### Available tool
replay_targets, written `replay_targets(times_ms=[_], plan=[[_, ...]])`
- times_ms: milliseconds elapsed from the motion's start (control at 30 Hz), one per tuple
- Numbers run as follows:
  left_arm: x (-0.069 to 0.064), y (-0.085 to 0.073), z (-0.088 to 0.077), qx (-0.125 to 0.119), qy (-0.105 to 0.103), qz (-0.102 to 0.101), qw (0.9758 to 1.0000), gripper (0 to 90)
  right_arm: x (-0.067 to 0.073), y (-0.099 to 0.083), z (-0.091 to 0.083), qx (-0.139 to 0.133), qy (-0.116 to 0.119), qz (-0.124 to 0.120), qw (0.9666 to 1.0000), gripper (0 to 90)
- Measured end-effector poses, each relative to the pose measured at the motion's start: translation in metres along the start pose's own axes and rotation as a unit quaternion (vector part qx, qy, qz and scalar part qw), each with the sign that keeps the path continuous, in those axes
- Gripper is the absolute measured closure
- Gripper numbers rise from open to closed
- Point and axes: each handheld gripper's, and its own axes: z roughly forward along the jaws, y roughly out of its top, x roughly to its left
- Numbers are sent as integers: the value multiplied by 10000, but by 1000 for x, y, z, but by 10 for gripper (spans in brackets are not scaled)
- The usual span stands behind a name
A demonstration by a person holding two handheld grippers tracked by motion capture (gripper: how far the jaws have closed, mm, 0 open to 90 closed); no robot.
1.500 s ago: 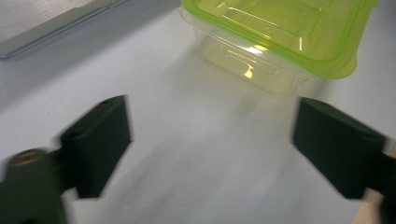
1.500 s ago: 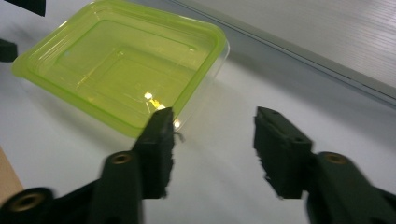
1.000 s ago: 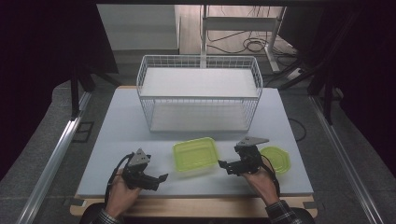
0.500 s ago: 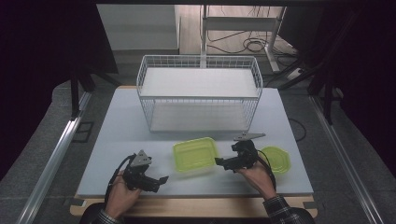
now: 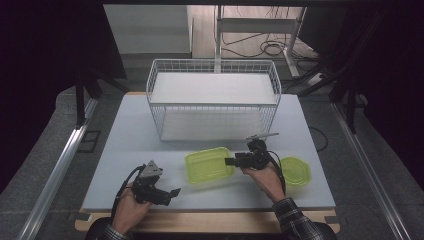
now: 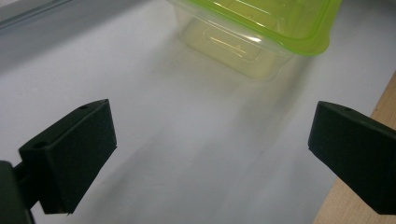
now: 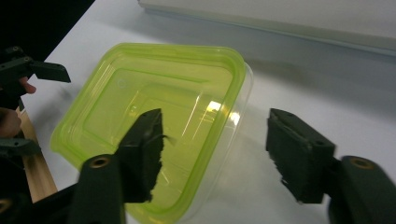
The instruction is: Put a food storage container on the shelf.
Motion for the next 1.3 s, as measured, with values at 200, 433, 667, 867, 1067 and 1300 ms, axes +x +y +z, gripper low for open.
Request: replay_targets(times_ms=[200,433,667,867,1067,1300], plan=[[-1,0,1,117,7,97,9999,9,-11,4,8,165,212,461,9986,557],[-2,0,2,157,19,140,9998,9,-19,5,11,373,647,973,9925,726],[-2,0,2,157,28,133,9998,10,-21,7,12,464,1029,1302,9850,800],[0,0,1,164,61,111,9998,12,-21,8,8,324,1119,1397,9833,802],[2,-1,-1,170,86,45,9998,13,-19,14,-6,53,1213,1454,9819,801],[2,-1,1,210,36,23,9998,15,-16,24,-25,-236,1137,1369,9838,801]])
